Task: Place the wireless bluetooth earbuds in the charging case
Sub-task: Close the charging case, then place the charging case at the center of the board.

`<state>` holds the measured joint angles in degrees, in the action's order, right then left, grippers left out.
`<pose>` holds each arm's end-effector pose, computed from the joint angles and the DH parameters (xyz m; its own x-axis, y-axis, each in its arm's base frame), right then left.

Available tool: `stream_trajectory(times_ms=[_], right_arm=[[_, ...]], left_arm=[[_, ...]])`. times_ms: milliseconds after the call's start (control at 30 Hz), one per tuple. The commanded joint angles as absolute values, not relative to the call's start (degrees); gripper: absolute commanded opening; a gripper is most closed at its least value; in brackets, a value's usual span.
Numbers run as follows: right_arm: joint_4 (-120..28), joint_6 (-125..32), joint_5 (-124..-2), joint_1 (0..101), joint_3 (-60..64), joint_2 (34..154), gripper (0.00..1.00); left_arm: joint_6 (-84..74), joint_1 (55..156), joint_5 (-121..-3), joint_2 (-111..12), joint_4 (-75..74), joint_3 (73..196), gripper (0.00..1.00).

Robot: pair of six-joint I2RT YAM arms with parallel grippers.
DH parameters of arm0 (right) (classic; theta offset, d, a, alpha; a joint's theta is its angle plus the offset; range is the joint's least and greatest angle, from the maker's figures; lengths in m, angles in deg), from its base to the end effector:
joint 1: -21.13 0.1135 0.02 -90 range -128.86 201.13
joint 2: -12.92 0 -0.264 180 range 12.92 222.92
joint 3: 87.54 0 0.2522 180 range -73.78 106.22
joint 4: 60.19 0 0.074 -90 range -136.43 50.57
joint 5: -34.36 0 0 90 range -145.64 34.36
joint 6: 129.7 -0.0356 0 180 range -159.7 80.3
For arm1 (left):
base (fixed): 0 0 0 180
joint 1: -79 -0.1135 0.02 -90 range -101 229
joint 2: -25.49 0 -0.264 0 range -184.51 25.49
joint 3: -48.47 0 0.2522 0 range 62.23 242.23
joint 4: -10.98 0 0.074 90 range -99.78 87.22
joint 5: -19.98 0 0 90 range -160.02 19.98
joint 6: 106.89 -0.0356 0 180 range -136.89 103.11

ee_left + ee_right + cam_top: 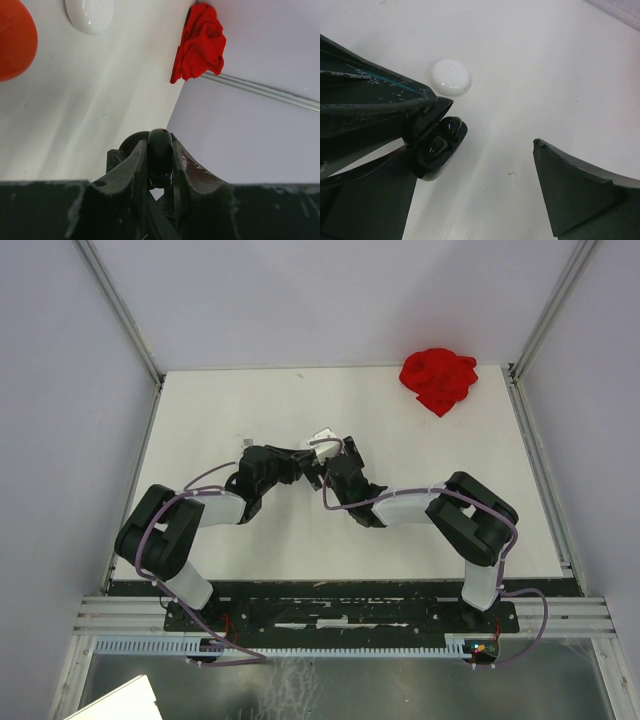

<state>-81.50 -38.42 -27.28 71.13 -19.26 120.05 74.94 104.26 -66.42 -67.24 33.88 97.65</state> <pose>0.2666 0.2914 0.1758 -0.1851 -0.2512 -0.9501 -0.3872 0.9072 -0.1644 0.2865 -0.1377 0.1648 -0.4686 -0.8819 0.0520 -0.3341 0.1224 -0.9346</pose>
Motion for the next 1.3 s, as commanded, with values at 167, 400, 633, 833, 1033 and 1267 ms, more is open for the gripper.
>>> stream_trajectory(times_ms=[167,400,633,833,1033,1267], right_arm=[[-82.05,-29.7,-20.03,71.32,-20.02,117.39,1.0],[-81.57,-29.75,-15.99,71.09,-26.03,110.96,0.99],[-67.77,-41.85,-14.14,69.18,-28.03,100.96,0.99],[-61.1,-47.75,-17.13,67.55,-28.15,94.16,1.0],[-60.06,-48.6,-18.49,66.23,-29.48,90.17,1.0],[-59.23,-50.0,-20.7,65.01,-29.86,88.41,1.0]], left_arm=[[75.01,104.67,-65.32,-66.63,37.65,99.46,0.03],[73.59,104.53,-65.23,-66.97,37.52,99.86,0.03],[65.87,104.56,-64.28,-70.91,36.71,103.62,0.03],[60.16,104.87,-66.37,-76.04,38.63,104.91,0.03],[54.96,106.71,-72.1,-76.54,36.11,106.36,0.03],[53.58,108.73,-74.13,-80.28,34.96,109.06,0.03]])
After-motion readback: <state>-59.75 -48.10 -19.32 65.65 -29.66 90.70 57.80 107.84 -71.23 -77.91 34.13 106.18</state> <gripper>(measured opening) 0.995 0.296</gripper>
